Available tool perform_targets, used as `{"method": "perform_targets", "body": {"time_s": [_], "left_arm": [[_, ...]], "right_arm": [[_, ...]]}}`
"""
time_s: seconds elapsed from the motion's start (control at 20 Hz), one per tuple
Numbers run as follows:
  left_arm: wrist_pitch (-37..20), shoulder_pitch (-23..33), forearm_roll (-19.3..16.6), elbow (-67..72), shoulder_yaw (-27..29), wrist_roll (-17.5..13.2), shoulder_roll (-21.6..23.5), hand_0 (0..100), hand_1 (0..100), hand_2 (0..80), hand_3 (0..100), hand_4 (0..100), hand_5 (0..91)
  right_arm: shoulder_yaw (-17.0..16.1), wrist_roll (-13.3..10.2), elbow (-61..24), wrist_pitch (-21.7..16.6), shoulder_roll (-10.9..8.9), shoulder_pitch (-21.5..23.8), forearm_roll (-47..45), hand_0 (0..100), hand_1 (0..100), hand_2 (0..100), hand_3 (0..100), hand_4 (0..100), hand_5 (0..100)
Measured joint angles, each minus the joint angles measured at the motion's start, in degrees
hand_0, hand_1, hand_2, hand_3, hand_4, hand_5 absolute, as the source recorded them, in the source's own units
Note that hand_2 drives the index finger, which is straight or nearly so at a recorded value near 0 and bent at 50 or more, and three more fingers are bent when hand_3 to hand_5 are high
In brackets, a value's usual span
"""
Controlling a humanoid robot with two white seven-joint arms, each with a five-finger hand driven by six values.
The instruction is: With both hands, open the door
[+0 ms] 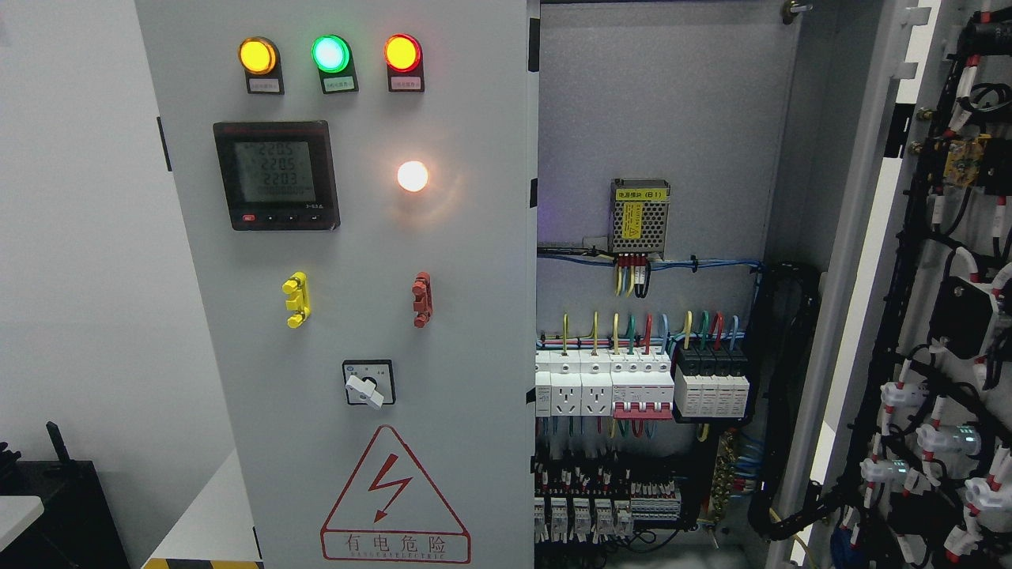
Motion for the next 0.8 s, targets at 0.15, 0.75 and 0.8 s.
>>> {"method": "perform_targets", "body": {"time_s": [0.15, 0.75, 0.8], "left_arm": [[-0.1, 0.6, -0.9, 5.0, 0.0, 0.1, -2.4, 0, 0, 0.0, 0, 4, 0.0], [-0.3, 0.8, -13.8, 31.5, 4.9, 0.0, -19.5, 0, 0, 0.0, 0, 4, 0.0], [-0.3, 0.6, -15.2, 34.1, 5.7, 0.0, -21.3, 0, 0, 0.0, 0, 4, 0.0]], "right_arm": [[0.0, 0.0, 0.0, 0.0, 0.0, 0.0, 0.0, 0, 0, 0, 0, 0, 0], [0.0, 0.0, 0.0, 0.0, 0.0, 0.0, 0.0, 0, 0, 0, 0, 0, 0], [0.0, 0.0, 0.0, 0.0, 0.0, 0.0, 0.0, 0, 0, 0, 0, 0, 0]]}}
